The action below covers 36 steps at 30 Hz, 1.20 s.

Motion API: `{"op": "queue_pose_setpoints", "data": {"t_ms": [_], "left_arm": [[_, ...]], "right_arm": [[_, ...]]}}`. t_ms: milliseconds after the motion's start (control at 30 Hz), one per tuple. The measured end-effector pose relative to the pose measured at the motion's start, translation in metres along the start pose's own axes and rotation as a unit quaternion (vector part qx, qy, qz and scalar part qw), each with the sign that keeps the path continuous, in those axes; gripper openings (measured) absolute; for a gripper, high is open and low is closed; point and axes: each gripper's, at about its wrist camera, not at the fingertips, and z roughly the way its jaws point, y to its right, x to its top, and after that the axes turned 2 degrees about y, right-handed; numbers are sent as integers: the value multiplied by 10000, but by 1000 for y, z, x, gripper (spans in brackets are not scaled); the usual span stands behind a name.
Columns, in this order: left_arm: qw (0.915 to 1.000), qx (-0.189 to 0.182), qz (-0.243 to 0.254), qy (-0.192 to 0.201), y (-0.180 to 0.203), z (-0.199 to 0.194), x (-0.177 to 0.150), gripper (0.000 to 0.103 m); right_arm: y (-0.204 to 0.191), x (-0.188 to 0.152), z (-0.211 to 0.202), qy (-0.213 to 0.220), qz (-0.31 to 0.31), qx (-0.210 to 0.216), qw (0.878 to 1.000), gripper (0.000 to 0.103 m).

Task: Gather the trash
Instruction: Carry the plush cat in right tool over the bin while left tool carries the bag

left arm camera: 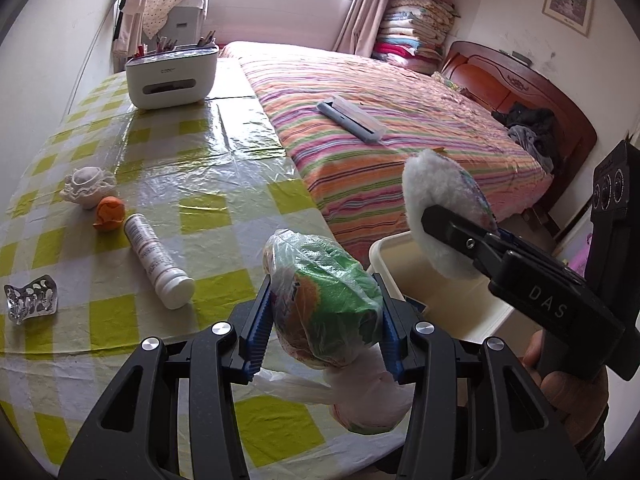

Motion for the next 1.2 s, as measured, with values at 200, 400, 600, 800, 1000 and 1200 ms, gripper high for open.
{"op": "queue_pose_setpoints", "data": {"t_ms": [200, 400, 600, 800, 1000, 1200], "left_arm": [[9998, -21, 194, -49, 21, 9, 0, 45], [9991, -32, 427, -57, 42, 14, -2, 45], [9977, -27, 683, -42, 65, 21, -2, 45], [9961, -107, 870, -62, 84, 30, 0, 45], [9940, -178, 1075, -97, 102, 37, -4, 45], [9928, -213, 1176, -118, 109, 41, -4, 45]], "right_arm": [[18, 0, -13, 94, 146, -146, 9997, 49], [37, -1, -22, 144, 282, -271, 9991, 49], [54, -2, -27, 149, 374, -375, 9985, 49], [73, -6, -34, 119, 498, -571, 9971, 50], [86, -11, -36, 37, 560, -740, 9957, 50], [95, -15, -36, -82, 573, -927, 9940, 50]]}}
